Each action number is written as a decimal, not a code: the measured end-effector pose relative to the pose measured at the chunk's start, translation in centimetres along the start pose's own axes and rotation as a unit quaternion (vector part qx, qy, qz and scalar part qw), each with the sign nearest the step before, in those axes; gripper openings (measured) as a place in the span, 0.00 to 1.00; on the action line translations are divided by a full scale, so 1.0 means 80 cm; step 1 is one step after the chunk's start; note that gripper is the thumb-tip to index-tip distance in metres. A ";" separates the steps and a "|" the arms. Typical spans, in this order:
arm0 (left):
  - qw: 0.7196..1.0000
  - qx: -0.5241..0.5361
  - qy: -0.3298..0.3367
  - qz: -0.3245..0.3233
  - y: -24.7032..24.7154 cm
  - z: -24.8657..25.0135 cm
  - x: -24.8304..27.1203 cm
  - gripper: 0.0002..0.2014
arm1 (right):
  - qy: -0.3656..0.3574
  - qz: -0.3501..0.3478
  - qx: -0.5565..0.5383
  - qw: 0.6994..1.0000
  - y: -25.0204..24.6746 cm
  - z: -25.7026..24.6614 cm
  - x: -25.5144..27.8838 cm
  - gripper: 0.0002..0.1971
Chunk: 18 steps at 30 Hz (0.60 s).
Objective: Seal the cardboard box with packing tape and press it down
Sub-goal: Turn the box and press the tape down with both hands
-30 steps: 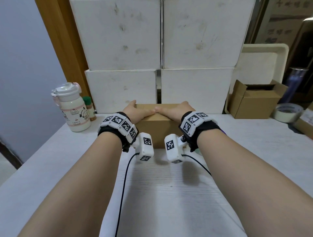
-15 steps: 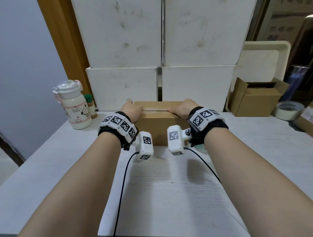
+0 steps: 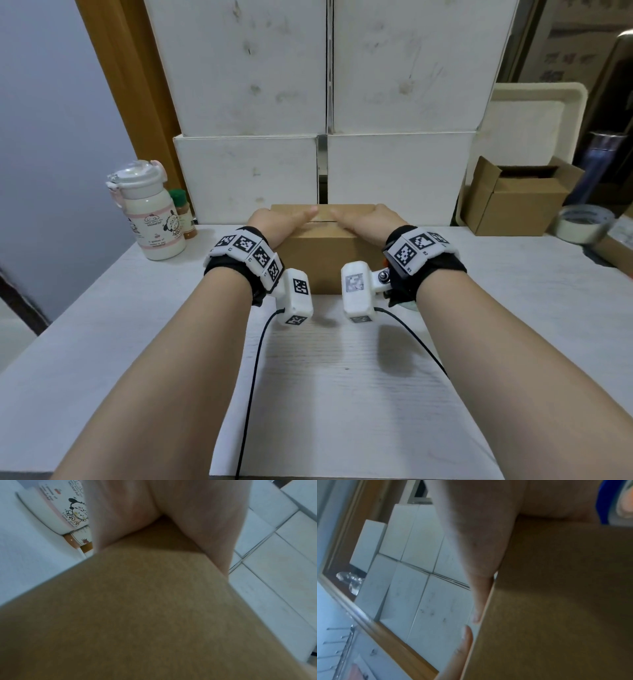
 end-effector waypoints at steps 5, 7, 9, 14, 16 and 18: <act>0.999 -0.003 0.019 -0.036 0.004 0.003 0.000 0.49 | -0.002 -0.026 0.035 0.999 -0.004 0.003 -0.005 0.35; 0.999 0.009 0.021 -0.038 0.003 0.002 -0.001 0.41 | -0.010 -0.037 0.022 0.999 -0.002 0.003 -0.010 0.22; 0.999 0.029 0.018 -0.041 0.003 -0.001 -0.003 0.39 | -0.011 -0.043 0.007 0.999 -0.001 0.005 -0.012 0.17; 0.996 0.068 0.033 -0.041 0.004 0.000 -0.003 0.28 | -0.024 -0.046 0.001 0.999 -0.008 0.007 -0.012 0.18; 0.995 0.080 0.039 -0.041 0.005 -0.001 -0.007 0.29 | -0.033 -0.050 -0.003 0.998 -0.010 0.008 -0.015 0.17; 0.994 0.099 0.033 -0.044 0.008 -0.005 -0.012 0.28 | -0.033 -0.055 -0.022 0.998 -0.009 0.010 -0.017 0.15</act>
Point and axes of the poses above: each hand's wrist, its own x-axis away from the middle knuckle, its own y-axis out of the palm, z = x × y, the point moved 10 cm from there along -x, towards the middle knuckle, and after that the axes turned 15 degrees about -x, right-handed, at the moved point
